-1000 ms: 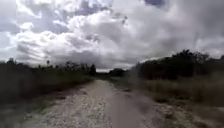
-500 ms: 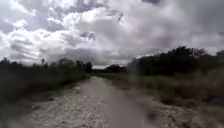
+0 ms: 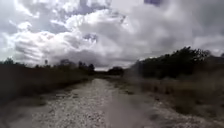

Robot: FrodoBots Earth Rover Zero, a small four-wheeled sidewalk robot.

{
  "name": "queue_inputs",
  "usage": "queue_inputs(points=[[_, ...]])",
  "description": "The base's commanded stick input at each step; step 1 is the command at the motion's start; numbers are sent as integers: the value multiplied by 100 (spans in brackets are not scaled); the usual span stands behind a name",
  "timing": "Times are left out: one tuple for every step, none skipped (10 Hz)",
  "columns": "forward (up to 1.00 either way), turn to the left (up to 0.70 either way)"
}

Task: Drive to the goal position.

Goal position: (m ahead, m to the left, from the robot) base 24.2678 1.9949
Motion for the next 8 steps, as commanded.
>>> queue_inputs(points=[[69, 8], [69, 14], [69, 9], [69, 3], [69, 1], [69, 1], [69, 1], [69, 1]])
